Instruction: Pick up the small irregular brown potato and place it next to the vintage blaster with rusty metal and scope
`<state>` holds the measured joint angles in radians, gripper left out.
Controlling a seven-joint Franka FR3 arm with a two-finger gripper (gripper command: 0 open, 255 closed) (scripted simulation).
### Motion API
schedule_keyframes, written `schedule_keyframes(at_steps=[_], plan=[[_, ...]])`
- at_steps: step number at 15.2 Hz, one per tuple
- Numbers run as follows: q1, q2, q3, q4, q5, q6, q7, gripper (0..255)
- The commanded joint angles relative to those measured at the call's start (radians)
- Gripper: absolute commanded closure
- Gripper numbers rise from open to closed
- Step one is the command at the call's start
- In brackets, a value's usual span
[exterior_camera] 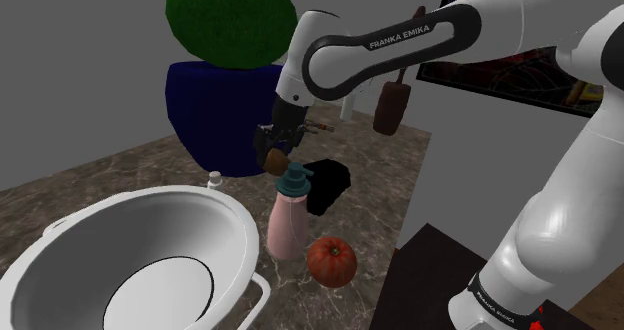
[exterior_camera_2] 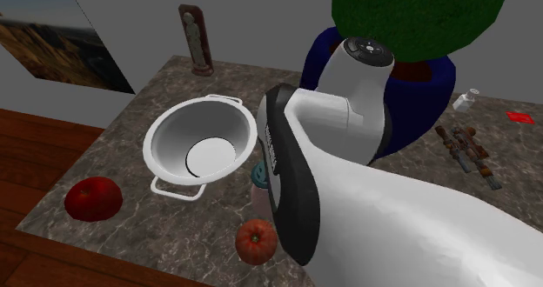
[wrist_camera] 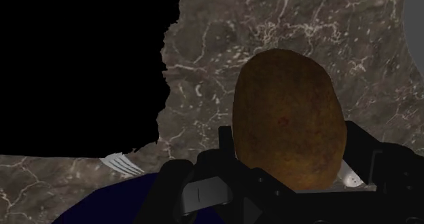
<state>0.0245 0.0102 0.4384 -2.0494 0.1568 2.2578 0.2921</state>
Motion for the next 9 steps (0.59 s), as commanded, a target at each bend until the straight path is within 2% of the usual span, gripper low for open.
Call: schedule_keyframes(at_steps=[1,9], plan=[[-0.027,-0.024,-0.025,-0.022,0.026,-0.009,-0.066,255],[-0.119,-0.056,-0.128,-0.049,0.076,-0.047,-0.284,255]])
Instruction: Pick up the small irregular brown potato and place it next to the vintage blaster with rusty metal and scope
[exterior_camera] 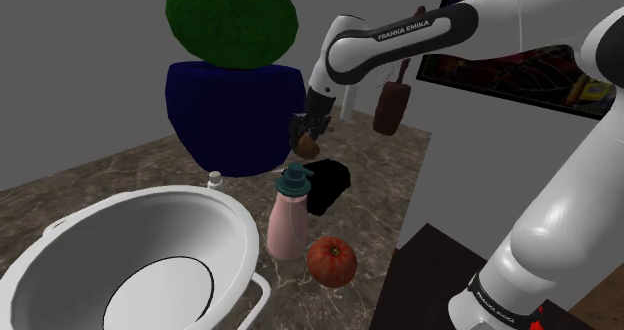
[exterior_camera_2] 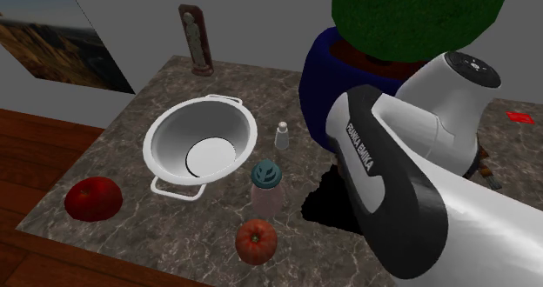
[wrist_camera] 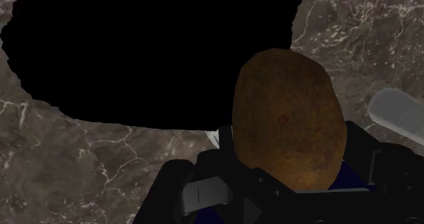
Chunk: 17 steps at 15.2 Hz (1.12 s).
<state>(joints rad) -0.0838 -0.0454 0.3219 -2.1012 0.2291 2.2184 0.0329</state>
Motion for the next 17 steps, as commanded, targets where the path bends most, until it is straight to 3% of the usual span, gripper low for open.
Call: schedule_keyframes(at_steps=[1,9,17], plan=[[-0.022,0.0,-0.025,0.004,0.007,-0.014,-0.051,255],[-0.113,0.039,-0.124,0.059,0.017,-0.068,-0.24,255],[-0.204,0.134,-0.209,0.187,0.016,-0.139,-0.405,255]])
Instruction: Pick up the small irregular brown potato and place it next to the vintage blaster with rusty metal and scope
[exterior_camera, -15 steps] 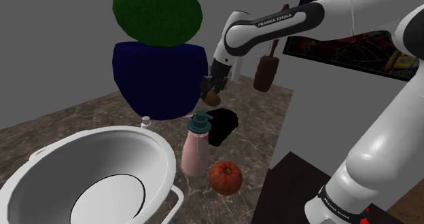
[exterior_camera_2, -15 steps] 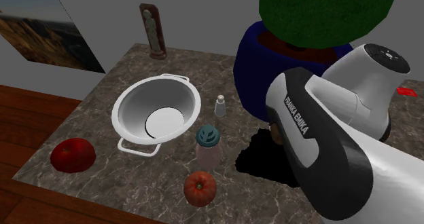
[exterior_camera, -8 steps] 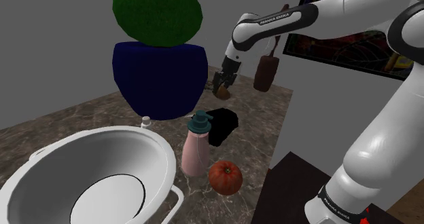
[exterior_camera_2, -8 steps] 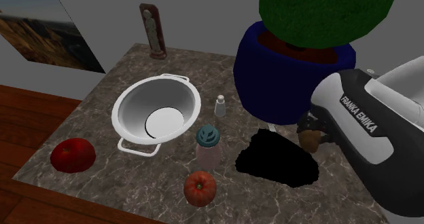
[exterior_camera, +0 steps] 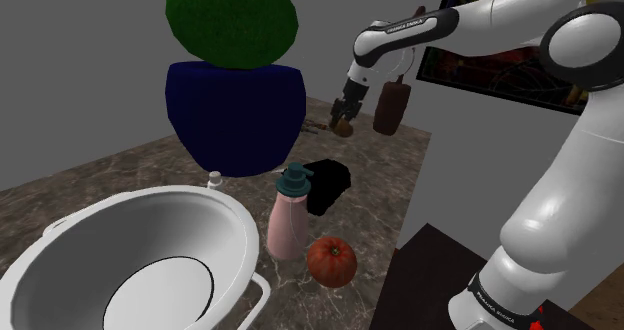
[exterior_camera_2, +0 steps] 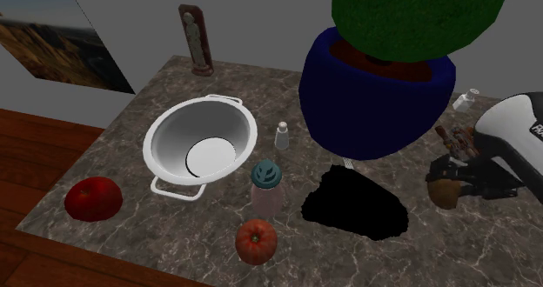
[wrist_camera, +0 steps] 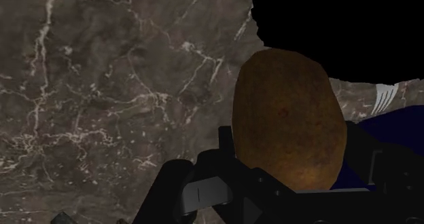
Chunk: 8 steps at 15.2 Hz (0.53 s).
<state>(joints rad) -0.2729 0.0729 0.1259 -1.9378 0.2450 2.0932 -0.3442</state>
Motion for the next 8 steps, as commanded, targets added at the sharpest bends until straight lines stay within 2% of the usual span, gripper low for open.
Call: schedule_keyframes(at_steps=[1,8], plan=[[-0.027,0.032,-0.023,0.045,0.0,-0.024,-0.047,255],[-0.106,0.165,-0.081,0.233,0.0,-0.109,-0.17,255]])
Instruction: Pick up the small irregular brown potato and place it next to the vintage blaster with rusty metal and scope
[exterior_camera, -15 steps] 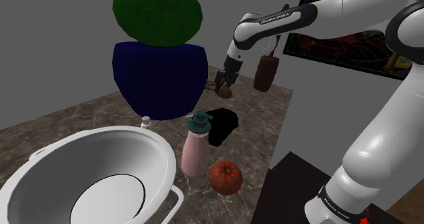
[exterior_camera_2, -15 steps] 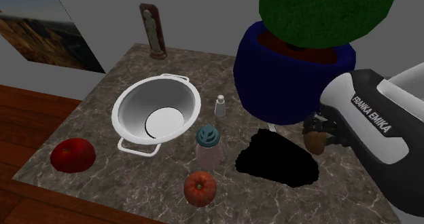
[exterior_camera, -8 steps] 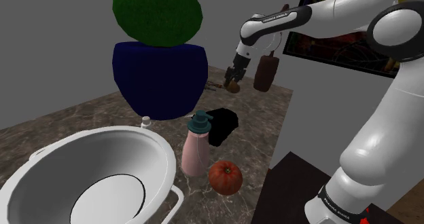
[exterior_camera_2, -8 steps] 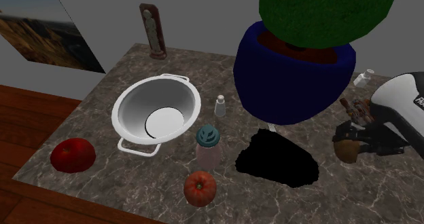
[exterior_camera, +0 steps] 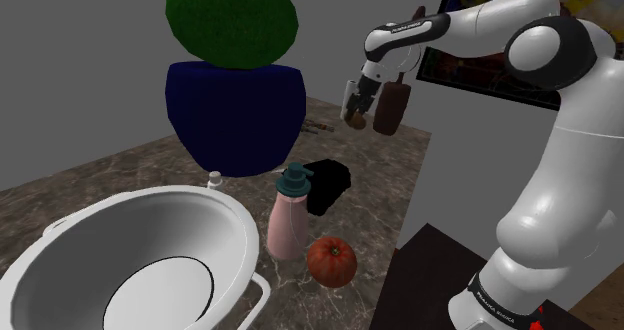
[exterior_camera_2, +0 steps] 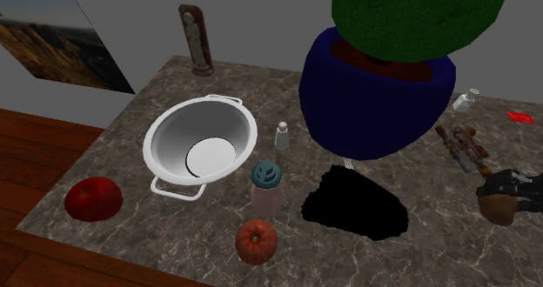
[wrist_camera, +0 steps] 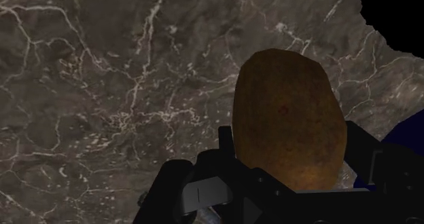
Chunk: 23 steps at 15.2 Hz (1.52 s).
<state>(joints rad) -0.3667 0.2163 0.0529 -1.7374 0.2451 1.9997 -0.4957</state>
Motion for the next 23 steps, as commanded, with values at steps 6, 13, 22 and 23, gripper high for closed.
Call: schedule_keyframes(at_steps=[6,13,22,23], plan=[[-0.083,0.174,-0.043,0.258,0.003,-0.112,-0.104,255],[-0.107,0.243,-0.052,0.311,0.008,-0.105,-0.14,255],[-0.105,0.27,-0.049,0.233,0.017,-0.001,-0.165,255],[-0.105,0.274,-0.049,0.225,0.018,0.01,-0.168,255]])
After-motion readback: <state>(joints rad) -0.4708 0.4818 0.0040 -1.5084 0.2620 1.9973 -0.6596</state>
